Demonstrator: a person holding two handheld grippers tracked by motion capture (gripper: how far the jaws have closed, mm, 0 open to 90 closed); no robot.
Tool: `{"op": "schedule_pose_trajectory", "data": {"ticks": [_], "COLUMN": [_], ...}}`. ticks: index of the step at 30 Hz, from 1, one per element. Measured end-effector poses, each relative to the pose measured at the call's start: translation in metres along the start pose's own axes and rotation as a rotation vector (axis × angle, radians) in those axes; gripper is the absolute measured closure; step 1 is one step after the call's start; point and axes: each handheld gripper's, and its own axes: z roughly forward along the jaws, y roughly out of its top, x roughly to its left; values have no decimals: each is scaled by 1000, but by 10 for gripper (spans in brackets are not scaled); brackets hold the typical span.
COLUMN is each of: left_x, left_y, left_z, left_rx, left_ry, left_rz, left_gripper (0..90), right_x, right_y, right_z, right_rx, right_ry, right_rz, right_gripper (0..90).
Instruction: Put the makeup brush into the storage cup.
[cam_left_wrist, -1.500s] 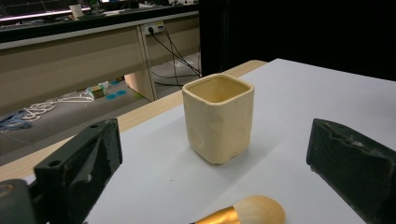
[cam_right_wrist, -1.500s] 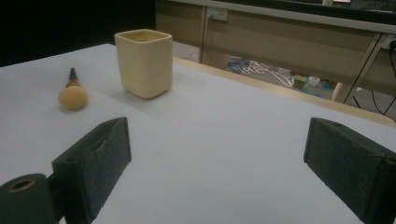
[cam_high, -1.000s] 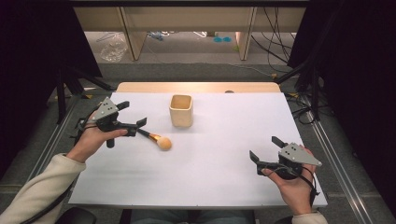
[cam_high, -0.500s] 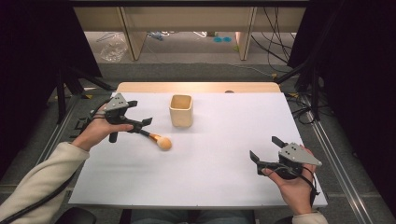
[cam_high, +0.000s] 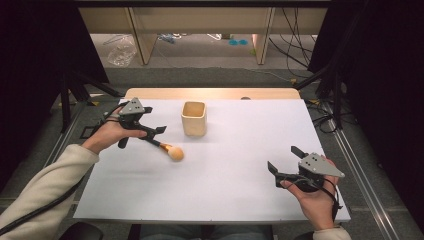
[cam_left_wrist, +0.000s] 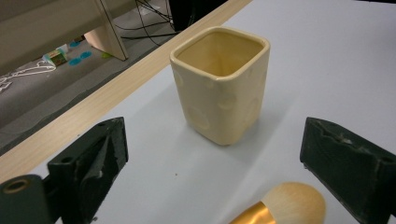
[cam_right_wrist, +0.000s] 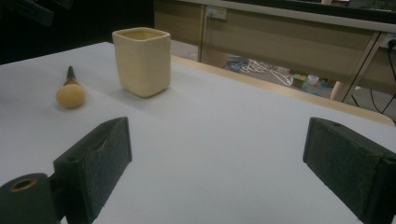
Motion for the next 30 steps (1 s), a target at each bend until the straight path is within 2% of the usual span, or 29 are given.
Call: {"op": "schedule_pose_trajectory", "data": {"ticks": [2,6,9,10,13,14,18,21,26,28,30], "left_x": [-1,-1,1,1,2,3,2,3,4,4,4], "left_y": [1,2,3,3,2,2,2,3,3,3,3], "left_z": [1,4,8,9,11,13,16,19,22,23,25], "left_rx": [-7,7,49,61,64,86,111,104,84,86,106], "left_ry": [-1,-8,-27,-31,-38,-39,-57,-59,-69,-71,-77], "left_rz": [7,21,29,16,24,35,39,59,60,58,82], "left_gripper": [79,84,84,84,87,88,92,95,96,96,101], "right_x": [0,0,0,0,0,0,0,0,0,0,-1], "right_y": [-1,0,0,0,0,0,-1,-1,-1,-1,-1], "right_z": [2,0,0,-1,0,1,1,1,1,1,1], "right_rx": [-15,1,2,12,2,-6,-4,-4,-3,-2,0], "right_ry": [2,0,-2,-3,0,-6,-5,-6,-5,-6,-5], "right_rz": [7,-2,-2,-3,0,0,0,-1,-1,-2,-2], "right_gripper": [89,90,89,89,89,90,89,90,89,90,89]}}
